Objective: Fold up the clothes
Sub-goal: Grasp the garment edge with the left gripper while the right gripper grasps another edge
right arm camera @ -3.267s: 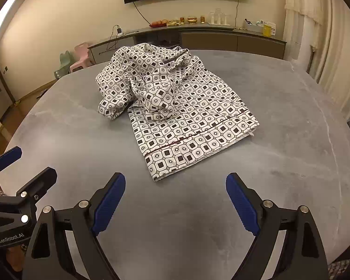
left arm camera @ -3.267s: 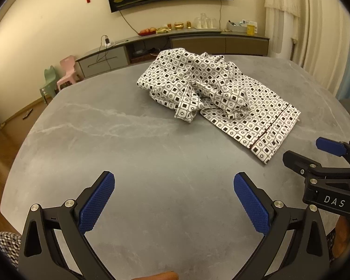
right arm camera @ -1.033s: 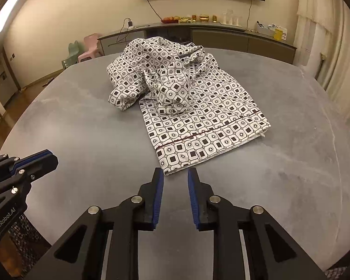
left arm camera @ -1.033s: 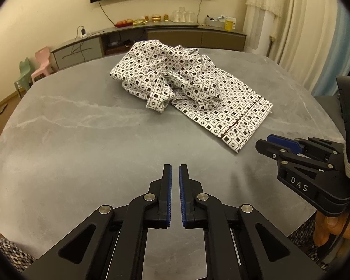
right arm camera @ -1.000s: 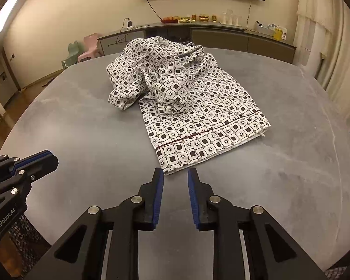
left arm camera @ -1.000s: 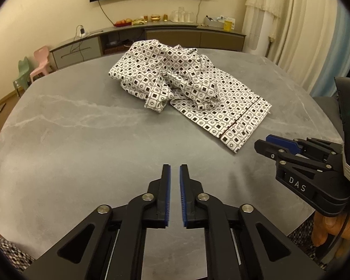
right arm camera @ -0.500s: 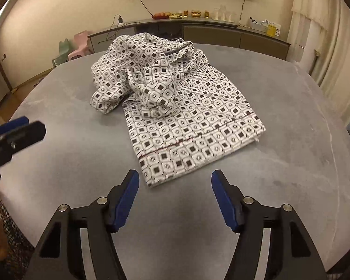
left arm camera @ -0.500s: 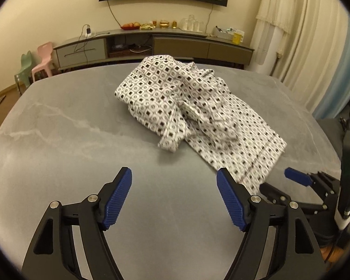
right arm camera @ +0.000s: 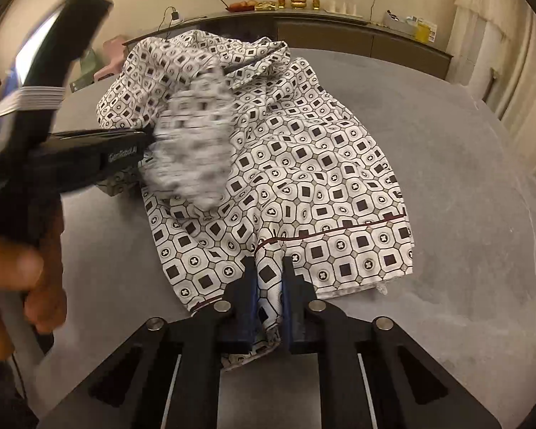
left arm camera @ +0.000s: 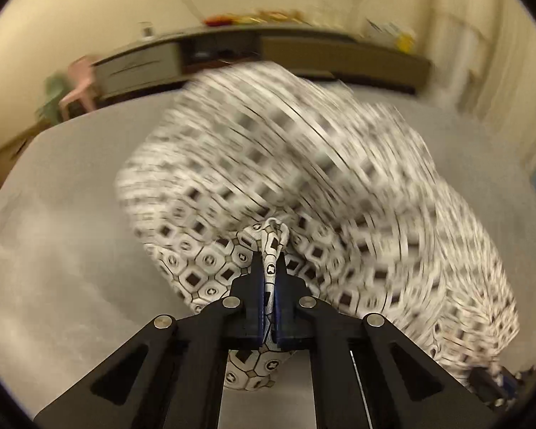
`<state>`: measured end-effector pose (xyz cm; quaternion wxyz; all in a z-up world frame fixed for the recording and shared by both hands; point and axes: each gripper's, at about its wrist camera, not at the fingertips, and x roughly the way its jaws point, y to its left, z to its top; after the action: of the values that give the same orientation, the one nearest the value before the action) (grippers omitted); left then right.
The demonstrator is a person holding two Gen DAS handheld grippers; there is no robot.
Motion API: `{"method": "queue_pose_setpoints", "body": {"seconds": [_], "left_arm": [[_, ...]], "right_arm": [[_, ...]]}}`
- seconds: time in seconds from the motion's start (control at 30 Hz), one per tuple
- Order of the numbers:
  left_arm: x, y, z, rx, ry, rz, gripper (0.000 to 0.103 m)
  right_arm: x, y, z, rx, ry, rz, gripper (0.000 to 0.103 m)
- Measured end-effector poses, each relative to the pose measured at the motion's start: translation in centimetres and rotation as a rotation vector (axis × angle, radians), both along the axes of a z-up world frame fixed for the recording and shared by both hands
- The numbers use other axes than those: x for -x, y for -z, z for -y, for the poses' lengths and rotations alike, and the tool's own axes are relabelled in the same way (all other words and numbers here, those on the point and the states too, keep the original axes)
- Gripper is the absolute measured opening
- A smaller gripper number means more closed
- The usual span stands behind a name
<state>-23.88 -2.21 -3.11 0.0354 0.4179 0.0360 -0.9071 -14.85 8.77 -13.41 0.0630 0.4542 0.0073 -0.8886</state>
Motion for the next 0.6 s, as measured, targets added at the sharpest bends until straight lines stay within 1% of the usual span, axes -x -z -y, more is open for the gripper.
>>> {"method": "queue_pose_setpoints", "body": {"seconds": [0.03, 0.07, 0.1, 0.13, 0.17, 0.2, 0.23, 0.27, 0.3, 0.33, 0.37, 0.4, 0.43, 0.47, 0.5, 0.53, 0.57, 0.6], "left_arm": [[-0.3, -1.8, 2.4, -0.033, -0.055, -0.046, 0.003], [-1.2, -3.5, 4.7, -0.067, -0.099, -0.088, 0.003], [-2.8, -5.2, 8.0, -0.106, -0.150, -0.133, 0.003], [-4.4, -6.9, 11.1, -0.141, -0.201, -0.175, 0.003], [-5.5, -7.2, 13.2, -0.137, -0.242, -0.181, 0.003], [-6.1, -6.5, 14.9, -0.114, -0.256, -0.143, 0.003], [-6.8, -5.6, 16.4, -0.090, -0.266, -0.104, 0.003], [-7.0, -4.4, 16.8, -0.064, -0.237, -0.048, 0.004], [-7.6, -3.1, 17.2, -0.061, -0.210, -0.005, 0.005], [-8.1, -1.9, 17.5, -0.062, -0.187, 0.034, 0.008], [-8.7, -1.6, 18.1, -0.102, -0.195, 0.038, 0.009], [-9.4, -1.2, 18.7, -0.143, -0.203, 0.043, 0.017], [-10.0, -0.8, 19.3, -0.184, -0.210, 0.047, 0.037], [-10.5, -0.5, 19.8, -0.222, -0.216, 0.050, 0.046], [-10.3, -0.5, 19.6, -0.230, -0.207, 0.038, 0.055], [-10.2, -0.4, 19.4, -0.238, -0.197, 0.027, 0.061], [-10.0, -0.4, 19.2, -0.244, -0.186, 0.018, 0.064], [-9.7, -0.2, 18.9, -0.231, -0.158, 0.028, 0.067]], "right_arm": [[-0.2, -0.9, -0.9, 0.000, 0.037, -0.038, 0.009], [-0.7, -2.5, -2.2, 0.010, 0.079, -0.091, 0.008], [-1.2, -4.0, -3.4, 0.027, 0.108, -0.136, 0.008], [-1.6, -4.9, -4.5, 0.036, 0.135, -0.160, 0.008], [-1.9, -5.7, -5.6, 0.043, 0.163, -0.181, 0.008], [-1.9, -5.6, -6.5, 0.051, 0.191, -0.172, 0.008], [-1.5, -4.8, -7.2, 0.067, 0.218, -0.135, 0.009], [-1.1, -3.7, -7.5, 0.090, 0.233, -0.094, 0.009], [-0.6, -2.7, -7.5, 0.108, 0.237, -0.053, 0.009], [-0.2, -1.7, -7.4, 0.125, 0.238, -0.012, 0.013], [-0.3, -1.9, -7.0, 0.131, 0.227, -0.021, 0.015], [-0.5, -2.4, -6.4, 0.136, 0.212, -0.044, 0.019], [-0.7, -2.9, -5.9, 0.140, 0.198, -0.067, 0.031], [-0.9, -3.4, -5.3, 0.144, 0.183, -0.089, 0.047], [-1.0, -4.1, -4.7, 0.148, 0.160, -0.118, 0.054], [-1.1, -4.8, -3.6, 0.141, 0.131, -0.142, 0.060], [-1.1, -5.4, -2.1, 0.119, 0.094, -0.150, 0.060], [-0.5, -5.5, -0.6, 0.096, 0.059, -0.143, 0.060]]}}
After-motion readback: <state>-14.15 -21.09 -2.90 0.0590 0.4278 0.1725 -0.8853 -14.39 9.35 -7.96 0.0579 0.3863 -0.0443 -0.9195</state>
